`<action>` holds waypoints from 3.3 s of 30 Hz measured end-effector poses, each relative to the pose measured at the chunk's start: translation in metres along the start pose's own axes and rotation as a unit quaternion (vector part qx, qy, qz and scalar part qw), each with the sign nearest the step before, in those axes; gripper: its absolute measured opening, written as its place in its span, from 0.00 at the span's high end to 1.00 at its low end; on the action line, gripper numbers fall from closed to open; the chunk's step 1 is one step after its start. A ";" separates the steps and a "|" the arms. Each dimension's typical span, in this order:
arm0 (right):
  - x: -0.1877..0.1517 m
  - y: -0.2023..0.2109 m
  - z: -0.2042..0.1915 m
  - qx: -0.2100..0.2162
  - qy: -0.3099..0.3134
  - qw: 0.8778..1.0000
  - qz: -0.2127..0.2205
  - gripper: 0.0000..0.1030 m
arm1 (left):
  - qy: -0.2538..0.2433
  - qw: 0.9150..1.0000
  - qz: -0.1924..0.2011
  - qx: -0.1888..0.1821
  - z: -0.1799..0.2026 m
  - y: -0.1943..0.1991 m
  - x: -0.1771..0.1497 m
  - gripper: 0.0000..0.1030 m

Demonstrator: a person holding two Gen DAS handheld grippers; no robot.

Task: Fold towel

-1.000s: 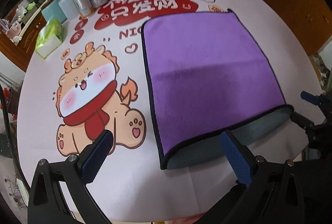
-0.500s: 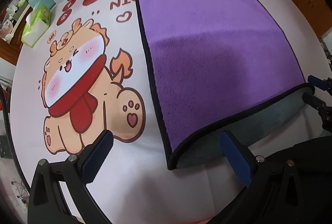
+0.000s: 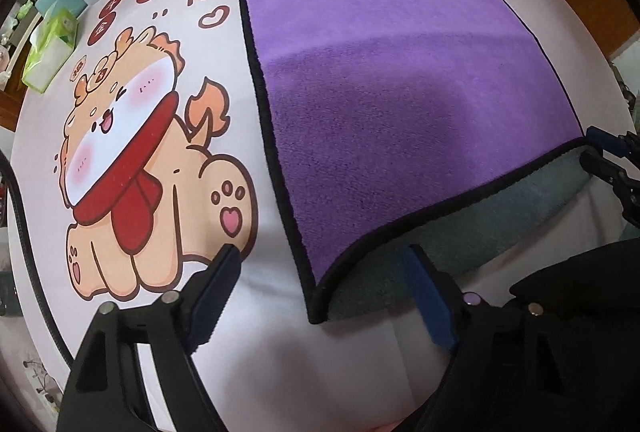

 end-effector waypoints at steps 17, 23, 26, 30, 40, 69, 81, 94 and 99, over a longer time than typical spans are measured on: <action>0.003 0.006 -0.008 0.007 0.010 1.000 0.005 0.74 | -0.017 0.999 0.011 -0.027 0.031 0.003 0.001 0.66; 0.002 0.007 -0.009 0.013 0.008 1.000 0.003 0.80 | -0.019 0.999 0.014 -0.029 0.037 0.004 0.003 0.81; 0.000 0.006 -0.008 0.012 0.006 1.000 -0.001 0.87 | -0.019 0.999 0.015 -0.036 0.034 0.002 0.002 0.88; -0.001 0.006 -0.009 0.011 0.004 1.000 -0.003 0.92 | -0.018 0.999 0.016 -0.038 0.034 0.001 0.003 0.91; -0.001 0.006 -0.010 0.009 0.006 1.000 -0.002 0.95 | -0.017 0.999 0.020 -0.041 0.031 0.010 -0.008 0.92; 0.077 0.032 -0.013 -0.011 0.036 0.997 0.072 0.95 | -0.035 0.996 0.074 -0.029 -0.001 0.063 0.062 0.93; 0.143 0.037 0.002 -0.036 0.045 0.990 0.129 0.95 | -0.053 0.987 0.154 -0.009 -0.010 0.092 0.146 0.93; 0.206 0.005 0.018 -0.052 0.054 0.982 0.174 0.95 | -0.024 0.984 0.178 0.007 -0.039 0.063 0.205 0.93; 0.221 -0.022 0.023 -0.071 0.060 0.977 0.190 0.95 | 0.003 0.983 0.183 0.012 -0.055 0.035 0.220 0.93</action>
Point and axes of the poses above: each gripper's, at about its wrist camera, not at the fingertips, and y roughly against the way its jaws point, z to its right, x to its top, the point moved 8 cm from there along -y, roughly the way its jaws point, and after that the axes turned 15 degrees about z, right-handed, at the moved point
